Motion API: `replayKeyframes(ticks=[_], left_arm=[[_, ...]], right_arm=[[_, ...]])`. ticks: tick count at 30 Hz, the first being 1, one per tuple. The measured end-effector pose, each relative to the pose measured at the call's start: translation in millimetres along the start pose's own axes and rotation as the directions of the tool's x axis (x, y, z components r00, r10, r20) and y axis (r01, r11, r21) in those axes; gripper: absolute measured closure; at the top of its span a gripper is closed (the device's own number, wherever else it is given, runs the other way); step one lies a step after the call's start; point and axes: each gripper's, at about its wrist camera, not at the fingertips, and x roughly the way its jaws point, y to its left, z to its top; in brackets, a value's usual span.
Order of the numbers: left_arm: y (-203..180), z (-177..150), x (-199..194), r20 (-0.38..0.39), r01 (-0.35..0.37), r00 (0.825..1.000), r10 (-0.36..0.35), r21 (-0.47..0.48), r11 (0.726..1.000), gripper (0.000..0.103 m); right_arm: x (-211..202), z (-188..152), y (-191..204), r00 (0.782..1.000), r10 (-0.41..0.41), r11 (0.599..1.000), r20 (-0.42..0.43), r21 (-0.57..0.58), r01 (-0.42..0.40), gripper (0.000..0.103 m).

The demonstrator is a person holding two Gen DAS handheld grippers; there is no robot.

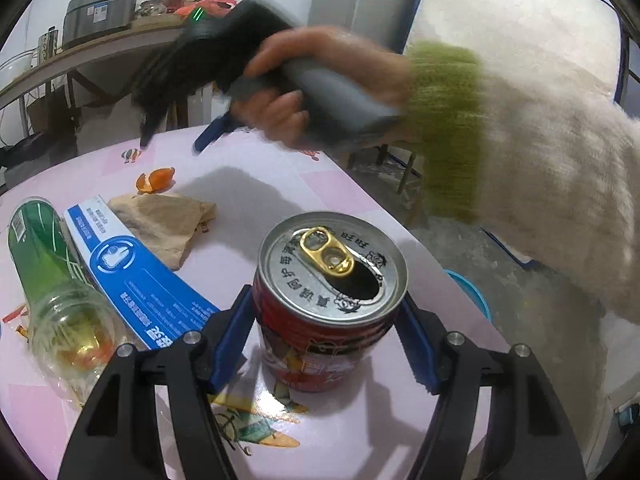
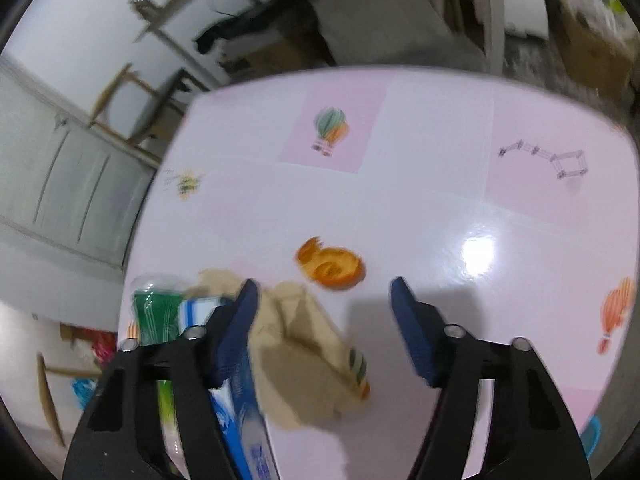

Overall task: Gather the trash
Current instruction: 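Grasp the orange peel with the right tool while the left tool holds the can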

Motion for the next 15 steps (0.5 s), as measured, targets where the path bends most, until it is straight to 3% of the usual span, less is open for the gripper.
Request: replayKeyframes(ticks=[5, 15], left_arm=[[3.2, -0.6, -1.5, 0.004, 0.025, 1.000, -0.025, -0.015, 1.000, 0.037], [5.0, 0.3, -2.9, 0.019, 0.040, 0.999, -0.039, -0.026, 0.999, 0.037]], right_arm=[[20.0, 10.0, -2.9, 1.000, -0.015, 0.999, -0.006, 0.034, 0.015, 0.056], [28.8, 11.2, 6.8, 0.994, -0.104, 0.994, -0.015, 0.016, 0.104, 0.100]])
